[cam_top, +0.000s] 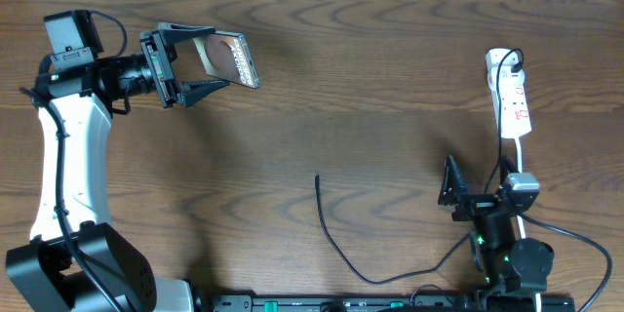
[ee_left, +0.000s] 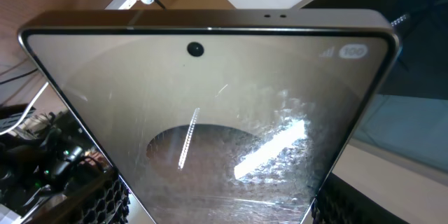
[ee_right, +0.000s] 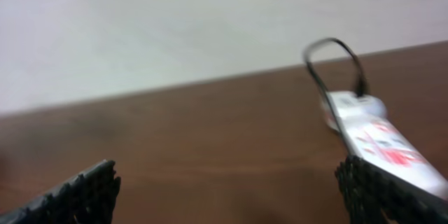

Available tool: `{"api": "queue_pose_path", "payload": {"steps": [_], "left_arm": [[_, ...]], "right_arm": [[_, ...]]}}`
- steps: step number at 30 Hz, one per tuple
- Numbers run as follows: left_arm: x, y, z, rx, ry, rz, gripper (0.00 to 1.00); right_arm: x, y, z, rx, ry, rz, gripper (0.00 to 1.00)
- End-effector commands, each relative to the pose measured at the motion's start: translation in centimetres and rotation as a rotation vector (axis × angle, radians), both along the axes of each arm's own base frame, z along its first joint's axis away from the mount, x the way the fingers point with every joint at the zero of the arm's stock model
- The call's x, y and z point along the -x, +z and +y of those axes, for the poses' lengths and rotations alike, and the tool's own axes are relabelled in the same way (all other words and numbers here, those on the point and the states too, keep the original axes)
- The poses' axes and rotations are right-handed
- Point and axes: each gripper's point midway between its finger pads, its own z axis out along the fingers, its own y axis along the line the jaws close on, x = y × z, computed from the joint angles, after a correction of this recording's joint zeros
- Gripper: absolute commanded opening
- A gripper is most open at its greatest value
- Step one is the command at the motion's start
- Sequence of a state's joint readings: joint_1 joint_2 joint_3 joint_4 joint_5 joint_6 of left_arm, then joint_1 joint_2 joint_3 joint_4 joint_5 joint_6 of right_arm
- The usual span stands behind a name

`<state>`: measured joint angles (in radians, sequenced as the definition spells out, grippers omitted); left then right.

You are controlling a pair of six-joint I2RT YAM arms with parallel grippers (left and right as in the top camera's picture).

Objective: Plug charger to phone and switch on socket
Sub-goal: 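Lift the phone with the left gripper and swing it toward center, then move the right gripper toward the phone held by the left gripper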

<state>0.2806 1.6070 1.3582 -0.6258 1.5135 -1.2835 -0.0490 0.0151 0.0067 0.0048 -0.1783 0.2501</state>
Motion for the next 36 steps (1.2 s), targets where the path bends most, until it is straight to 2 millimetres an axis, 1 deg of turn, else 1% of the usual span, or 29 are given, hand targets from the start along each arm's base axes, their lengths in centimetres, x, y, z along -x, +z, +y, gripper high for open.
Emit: {"api": "queue_pose_path", "payload": {"steps": [1, 4, 7, 8, 9, 11, 15, 19, 22, 24, 27, 29, 32, 34, 36], "left_arm": [[0.8, 2.4, -0.1, 0.021, -0.029, -0.088, 0.07], [0.9, 2.4, -0.1, 0.011, -0.032, -0.119, 0.07], [0.9, 2.4, -0.1, 0.009, -0.033, -0.125, 0.07], [0.9, 2.4, -0.1, 0.01, -0.032, -0.123, 0.07], [0.9, 2.4, -0.1, 0.011, -0.032, -0.12, 0.07], [0.9, 2.4, -0.1, 0.011, -0.032, -0.12, 0.07], [0.9, 2.4, -0.1, 0.01, -0.032, -0.121, 0.07], [0.9, 2.4, -0.1, 0.009, -0.032, -0.123, 0.07], [0.9, 2.4, -0.1, 0.009, -0.033, -0.124, 0.07], [0.9, 2.4, -0.1, 0.009, -0.033, -0.125, 0.08], [0.9, 2.4, -0.1, 0.007, -0.033, -0.131, 0.07], [0.9, 2.4, -0.1, 0.002, -0.034, -0.143, 0.07], [0.8, 2.4, -0.1, -0.001, -0.034, -0.15, 0.08], [0.8, 2.4, -0.1, -0.004, -0.034, -0.157, 0.07], [0.6, 2.1, 0.0, -0.026, -0.022, -0.163, 0.07]], "right_arm": [[0.5, 1.3, 2.2, -0.164, 0.132, -0.021, 0.99], [1.1, 3.3, 3.6, -0.184, 0.223, -0.074, 0.99], [2.1, 6.1, 4.7, -0.168, 0.295, -0.12, 0.99], [2.7, 8.1, 5.3, -0.158, 0.332, -0.142, 0.99], [2.9, 9.2, 5.6, -0.152, 0.356, -0.148, 0.99], [3.2, 10.9, 6.4, -0.145, 0.409, -0.146, 0.99], [3.5, 13.7, 9.4, -0.137, 0.624, -0.072, 0.99], [2.6, 15.2, 12.0, -0.217, 0.861, 0.078, 0.99], [1.9, 16.4, 13.9, -0.273, 1.076, 0.174, 0.99], [1.7, 17.5, 15.5, -0.291, 1.226, 0.212, 0.99], [0.4, 18.7, 18.2, -0.335, 1.352, 0.243, 0.99], [-0.6, 19.6, 20.4, -0.355, 1.393, 0.199, 0.99], [-2.3, 20.5, 23.2, -0.407, 1.38, 0.073, 0.99], [-2.9, 20.4, 24.6, -0.446, 1.372, 0.029, 0.99], [-3.3, 19.6, 25.8, -0.463, 1.382, 0.036, 0.99]]}}
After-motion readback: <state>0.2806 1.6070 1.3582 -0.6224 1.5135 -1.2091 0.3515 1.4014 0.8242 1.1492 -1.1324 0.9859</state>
